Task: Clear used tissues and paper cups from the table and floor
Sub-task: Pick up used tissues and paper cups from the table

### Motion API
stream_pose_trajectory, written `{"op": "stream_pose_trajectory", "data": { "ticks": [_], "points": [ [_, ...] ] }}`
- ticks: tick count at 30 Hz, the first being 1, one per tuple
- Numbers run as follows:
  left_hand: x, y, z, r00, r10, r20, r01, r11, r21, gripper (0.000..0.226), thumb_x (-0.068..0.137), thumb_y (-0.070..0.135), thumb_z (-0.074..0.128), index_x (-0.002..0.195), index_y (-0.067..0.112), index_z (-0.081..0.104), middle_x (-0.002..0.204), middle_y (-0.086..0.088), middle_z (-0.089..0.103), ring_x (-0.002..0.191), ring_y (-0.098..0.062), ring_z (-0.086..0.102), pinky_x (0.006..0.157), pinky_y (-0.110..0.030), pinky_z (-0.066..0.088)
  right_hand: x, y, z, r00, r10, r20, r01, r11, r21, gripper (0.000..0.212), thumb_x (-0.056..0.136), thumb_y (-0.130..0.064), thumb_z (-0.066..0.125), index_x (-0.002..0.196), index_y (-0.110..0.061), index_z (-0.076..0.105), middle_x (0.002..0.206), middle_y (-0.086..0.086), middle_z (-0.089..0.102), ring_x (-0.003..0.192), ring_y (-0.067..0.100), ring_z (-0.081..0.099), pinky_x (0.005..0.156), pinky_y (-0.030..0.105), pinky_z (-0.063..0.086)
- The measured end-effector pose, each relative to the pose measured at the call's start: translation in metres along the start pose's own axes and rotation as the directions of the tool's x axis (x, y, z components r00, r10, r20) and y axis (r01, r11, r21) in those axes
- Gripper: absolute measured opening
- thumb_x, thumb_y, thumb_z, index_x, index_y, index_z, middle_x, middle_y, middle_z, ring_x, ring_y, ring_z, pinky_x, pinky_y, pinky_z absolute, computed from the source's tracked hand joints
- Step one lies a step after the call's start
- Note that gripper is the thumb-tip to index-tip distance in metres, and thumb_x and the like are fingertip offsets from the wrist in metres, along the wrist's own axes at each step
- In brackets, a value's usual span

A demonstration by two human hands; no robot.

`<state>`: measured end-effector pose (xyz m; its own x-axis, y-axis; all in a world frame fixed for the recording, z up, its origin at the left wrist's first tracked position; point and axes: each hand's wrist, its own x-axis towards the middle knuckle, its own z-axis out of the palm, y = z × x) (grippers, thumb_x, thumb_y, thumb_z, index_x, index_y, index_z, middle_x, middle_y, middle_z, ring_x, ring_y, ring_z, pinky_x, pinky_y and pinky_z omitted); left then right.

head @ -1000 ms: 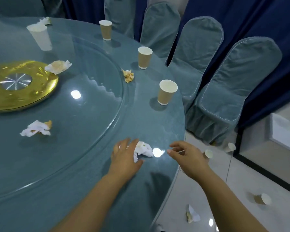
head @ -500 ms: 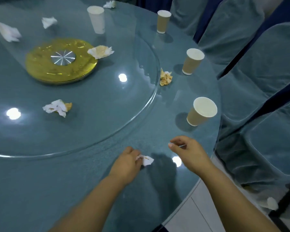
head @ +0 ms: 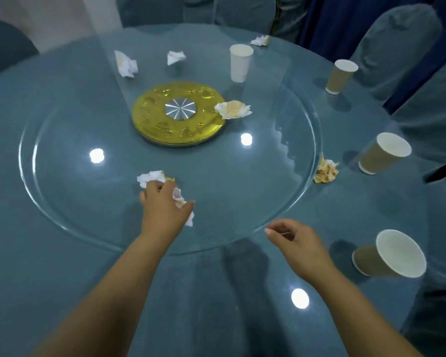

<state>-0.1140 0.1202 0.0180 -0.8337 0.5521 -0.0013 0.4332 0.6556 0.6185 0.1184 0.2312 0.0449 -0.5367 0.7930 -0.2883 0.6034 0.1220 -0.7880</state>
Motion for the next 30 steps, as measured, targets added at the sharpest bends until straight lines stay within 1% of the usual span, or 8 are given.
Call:
{"op": "stream_pose_trajectory", "data": {
  "ticks": [6, 10, 13, 16, 18, 21, 24, 30],
  "points": [
    [0.070, -0.033, 0.010, 0.998, 0.068, -0.002, -0.068, 0.994, 0.087, 0.032, 0.077, 0.005, 0.064, 0.108, 0.010, 0.057, 0.147, -0.017, 0.028, 0.134, -0.037, 0.021, 0.114, -0.044, 0.019, 0.038, -0.015, 0.014, 1.000, 0.023, -0.009, -0.023, 0.999, -0.028, 0.002, 0.084, -0.026, 0.068, 0.084, -0.024, 0.069, 0.081, -0.011, 0.069, 0.080, 0.008, 0.064, 0.070, 0.019, 0.048],
    [0.089, -0.053, 0.025, 0.955, -0.046, 0.292, -0.029, 0.968, 0.248, 0.065, 0.088, 0.031, 0.059, 0.144, 0.036, 0.025, 0.159, -0.006, 0.004, 0.143, -0.041, -0.004, 0.117, -0.052, 0.003, 0.052, -0.021, 0.026, 0.999, 0.048, -0.016, -0.048, 0.999, -0.020, 0.002, 0.084, -0.026, 0.068, 0.085, -0.024, 0.069, 0.082, -0.009, 0.069, 0.081, 0.009, 0.064, 0.070, 0.020, 0.048],
    [0.088, -0.067, 0.036, 0.965, -0.052, 0.258, -0.026, 0.957, 0.290, 0.053, 0.089, 0.040, 0.056, 0.138, 0.035, 0.037, 0.154, -0.004, 0.024, 0.141, -0.038, 0.012, 0.113, -0.048, 0.011, 0.055, -0.024, 0.030, 0.999, 0.040, -0.003, -0.040, 0.998, -0.041, 0.003, 0.085, -0.026, 0.067, 0.087, -0.023, 0.068, 0.082, -0.011, 0.067, 0.080, 0.007, 0.062, 0.069, 0.015, 0.046],
    [0.090, -0.070, 0.041, 0.979, 0.130, 0.155, -0.164, 0.959, 0.231, 0.012, 0.088, 0.023, 0.049, 0.092, 0.020, 0.060, 0.109, -0.006, 0.062, 0.109, -0.032, 0.050, 0.092, -0.036, 0.030, 0.054, -0.022, 0.029, 0.999, 0.045, 0.007, -0.044, 0.996, -0.074, 0.004, 0.086, -0.027, 0.066, 0.089, -0.024, 0.067, 0.082, -0.014, 0.066, 0.080, 0.001, 0.060, 0.065, 0.007, 0.042],
    [0.083, -0.059, 0.043, 0.965, 0.212, 0.156, -0.230, 0.967, 0.111, 0.016, 0.084, 0.012, 0.046, 0.070, 0.017, 0.053, 0.076, -0.002, 0.061, 0.082, -0.030, 0.057, 0.075, -0.032, 0.034, 0.051, -0.020, 0.024, 0.999, 0.051, 0.009, -0.050, 0.995, -0.086, 0.006, 0.087, -0.028, 0.066, 0.091, -0.024, 0.067, 0.084, -0.016, 0.065, 0.080, -0.001, 0.059, 0.065, 0.006, 0.041],
    [0.066, -0.026, 0.043, 0.958, 0.157, 0.238, -0.136, 0.985, -0.103, 0.019, 0.083, 0.020, 0.049, 0.065, 0.026, 0.049, 0.076, 0.002, 0.056, 0.063, -0.018, 0.057, 0.058, -0.029, 0.044, 0.049, -0.020, 0.007, 0.999, 0.045, 0.002, -0.044, 0.993, -0.111, 0.008, 0.087, -0.029, 0.065, 0.093, -0.025, 0.066, 0.085, -0.017, 0.064, 0.082, 0.000, 0.060, 0.065, 0.006, 0.041],
    [0.053, 0.010, 0.051, 0.934, 0.198, 0.297, -0.143, 0.970, -0.199, 0.023, 0.082, 0.030, 0.049, 0.060, 0.030, 0.041, 0.068, 0.004, 0.050, 0.053, -0.010, 0.049, 0.049, -0.021, 0.031, 0.055, -0.024, -0.025, 1.000, 0.025, -0.018, -0.027, 0.988, -0.149, 0.010, 0.086, -0.031, 0.066, 0.093, -0.026, 0.065, 0.086, -0.016, 0.064, 0.082, 0.001, 0.059, 0.067, 0.008, 0.042],
    [0.032, 0.083, 0.072, 0.945, 0.213, 0.248, -0.128, 0.939, -0.319, 0.011, 0.088, 0.029, 0.061, 0.096, 0.033, 0.054, 0.102, 0.013, 0.052, 0.091, -0.008, 0.052, 0.077, -0.023, 0.036, 0.112, -0.013, -0.115, 0.993, -0.013, -0.118, -0.024, 0.951, -0.308, 0.029, 0.083, -0.033, 0.069, 0.109, -0.021, 0.063, 0.103, -0.003, 0.065, 0.093, 0.016, 0.061, 0.083, 0.028, 0.047]
  ]
}}
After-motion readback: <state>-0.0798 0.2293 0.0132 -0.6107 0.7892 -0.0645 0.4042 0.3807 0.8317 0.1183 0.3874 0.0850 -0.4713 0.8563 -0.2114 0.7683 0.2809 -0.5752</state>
